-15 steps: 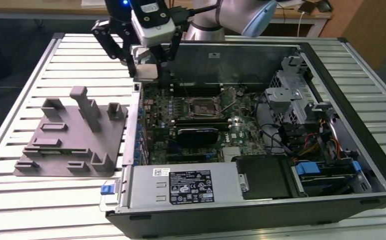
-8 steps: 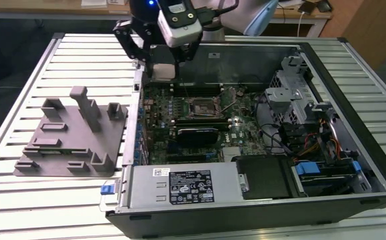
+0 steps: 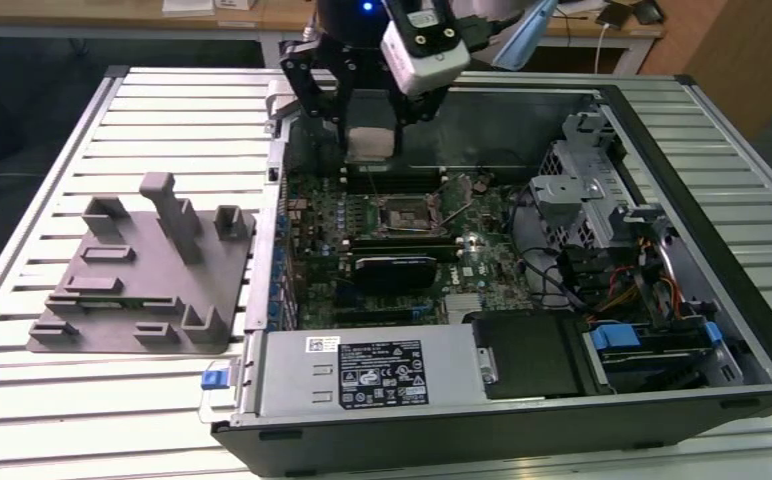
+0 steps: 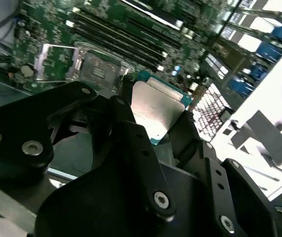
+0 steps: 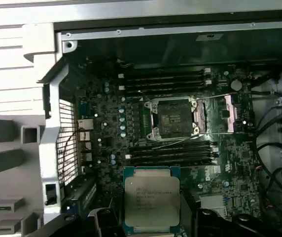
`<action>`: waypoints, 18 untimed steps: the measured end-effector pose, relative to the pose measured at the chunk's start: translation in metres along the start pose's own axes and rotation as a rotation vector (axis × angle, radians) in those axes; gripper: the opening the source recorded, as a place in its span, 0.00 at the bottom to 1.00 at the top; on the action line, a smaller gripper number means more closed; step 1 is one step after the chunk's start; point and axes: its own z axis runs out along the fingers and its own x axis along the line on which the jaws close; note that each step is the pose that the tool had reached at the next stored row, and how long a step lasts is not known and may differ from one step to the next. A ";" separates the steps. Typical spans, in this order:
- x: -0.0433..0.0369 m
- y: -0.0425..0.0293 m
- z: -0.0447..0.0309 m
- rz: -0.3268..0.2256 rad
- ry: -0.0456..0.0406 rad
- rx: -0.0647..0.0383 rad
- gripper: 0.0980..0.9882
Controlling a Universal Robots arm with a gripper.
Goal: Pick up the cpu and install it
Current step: 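Pick up the cpu and move it towards the insertion slot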
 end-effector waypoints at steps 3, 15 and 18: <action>-0.0130 0.0012 0.0004 0.000 0.0000 0.000 0.50; -0.0489 0.0045 0.0015 0.000 0.0001 0.000 0.50; -0.0492 0.0046 0.0016 0.000 0.0000 0.000 0.50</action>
